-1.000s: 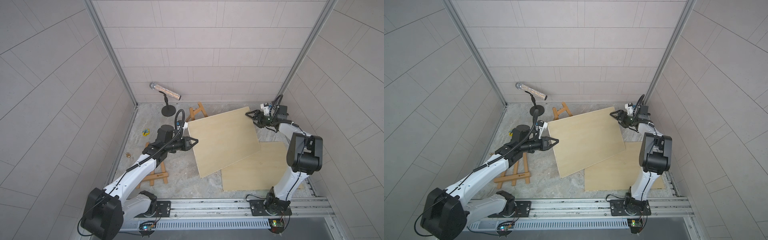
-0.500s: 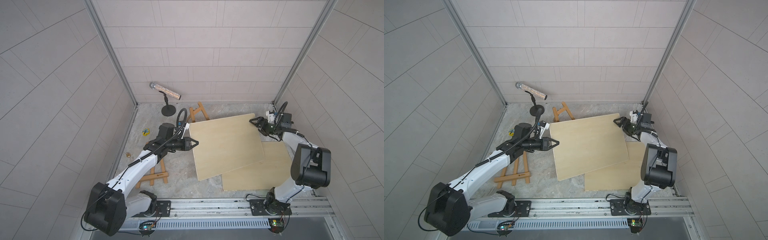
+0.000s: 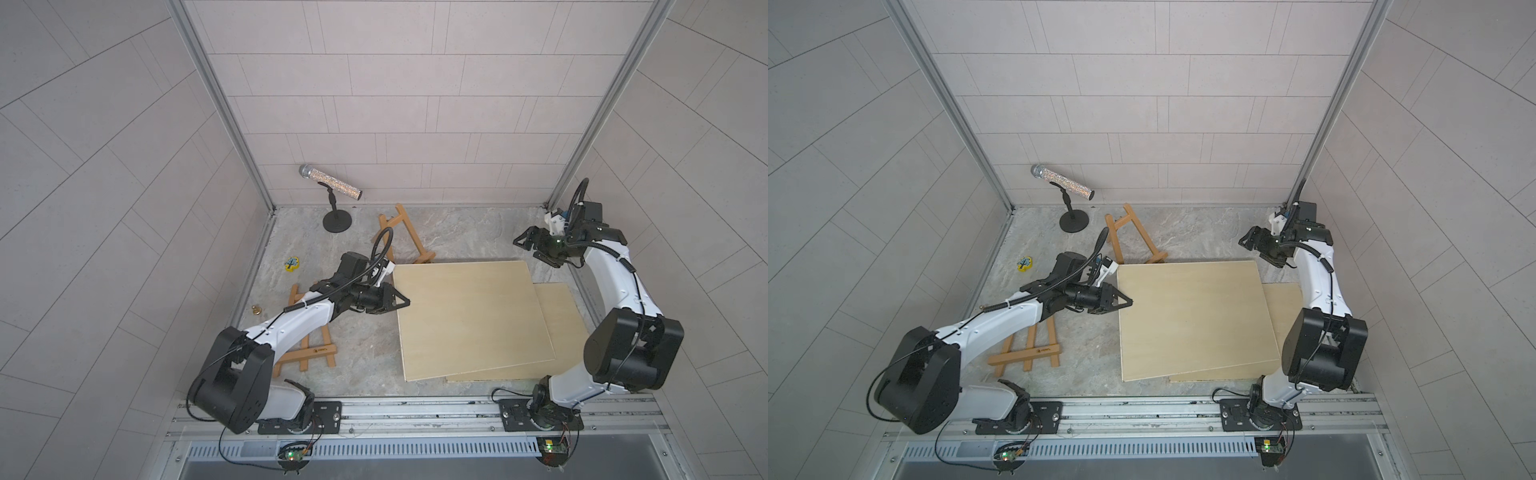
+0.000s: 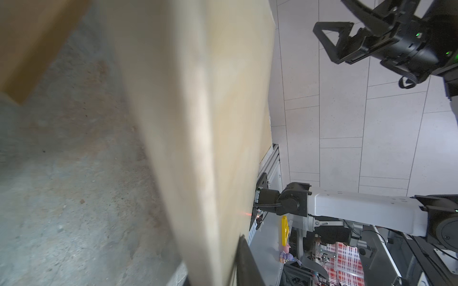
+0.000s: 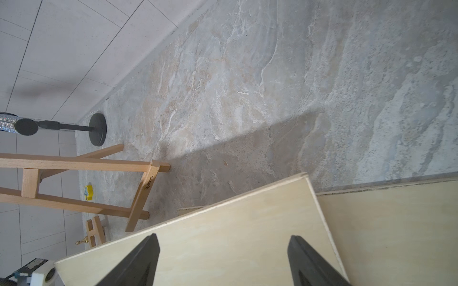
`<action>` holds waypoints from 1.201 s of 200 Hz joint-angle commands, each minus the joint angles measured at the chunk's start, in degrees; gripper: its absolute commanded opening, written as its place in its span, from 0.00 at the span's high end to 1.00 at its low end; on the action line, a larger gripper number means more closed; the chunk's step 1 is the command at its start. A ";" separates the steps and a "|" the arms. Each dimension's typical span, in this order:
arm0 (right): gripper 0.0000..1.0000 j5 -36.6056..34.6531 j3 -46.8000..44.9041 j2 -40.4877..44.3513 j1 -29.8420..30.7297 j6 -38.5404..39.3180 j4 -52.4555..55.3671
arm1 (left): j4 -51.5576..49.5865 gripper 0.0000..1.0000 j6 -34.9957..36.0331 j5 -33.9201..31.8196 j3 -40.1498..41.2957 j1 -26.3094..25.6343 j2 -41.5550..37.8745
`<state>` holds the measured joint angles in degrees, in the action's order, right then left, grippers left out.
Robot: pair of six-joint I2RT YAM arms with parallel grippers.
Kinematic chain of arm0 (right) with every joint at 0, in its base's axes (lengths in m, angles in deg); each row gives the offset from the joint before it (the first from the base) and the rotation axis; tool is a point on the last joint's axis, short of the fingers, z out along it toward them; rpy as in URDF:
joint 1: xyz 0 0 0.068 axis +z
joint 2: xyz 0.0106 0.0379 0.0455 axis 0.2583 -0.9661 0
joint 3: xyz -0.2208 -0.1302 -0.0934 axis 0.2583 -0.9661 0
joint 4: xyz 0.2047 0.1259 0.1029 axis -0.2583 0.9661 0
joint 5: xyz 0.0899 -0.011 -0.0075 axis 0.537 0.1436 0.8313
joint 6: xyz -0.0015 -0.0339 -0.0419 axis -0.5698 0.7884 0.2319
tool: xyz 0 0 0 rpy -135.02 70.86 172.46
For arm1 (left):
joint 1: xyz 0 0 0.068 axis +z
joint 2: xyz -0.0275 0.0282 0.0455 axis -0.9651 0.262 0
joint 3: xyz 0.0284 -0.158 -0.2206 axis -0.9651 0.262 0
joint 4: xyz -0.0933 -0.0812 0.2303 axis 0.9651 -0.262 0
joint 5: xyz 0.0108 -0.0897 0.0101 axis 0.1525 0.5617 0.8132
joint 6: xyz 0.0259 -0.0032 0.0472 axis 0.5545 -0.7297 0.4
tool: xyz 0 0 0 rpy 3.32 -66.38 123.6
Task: Disassemble the easel
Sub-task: Place the drawing board on the drawing board.
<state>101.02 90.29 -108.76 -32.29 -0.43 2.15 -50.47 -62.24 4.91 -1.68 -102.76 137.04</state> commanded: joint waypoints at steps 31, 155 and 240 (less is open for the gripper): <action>0.14 -2.87 -1.35 0.53 5.61 1.69 4.59 | 4.59 1.00 -3.64 -13.30 2.47 -4.59 5.46; 0.14 -2.12 -4.13 -0.97 8.87 1.72 3.14 | 20.54 1.00 -14.57 -17.28 1.48 -12.30 16.71; 0.14 -1.84 -5.72 -0.98 9.41 1.83 2.45 | 18.26 1.00 -11.09 -13.33 -6.16 -12.63 26.40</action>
<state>99.31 84.92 -109.53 -23.22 0.01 4.07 -25.71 -80.60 2.96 -7.56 -114.58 161.28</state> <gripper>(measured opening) 0.858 0.188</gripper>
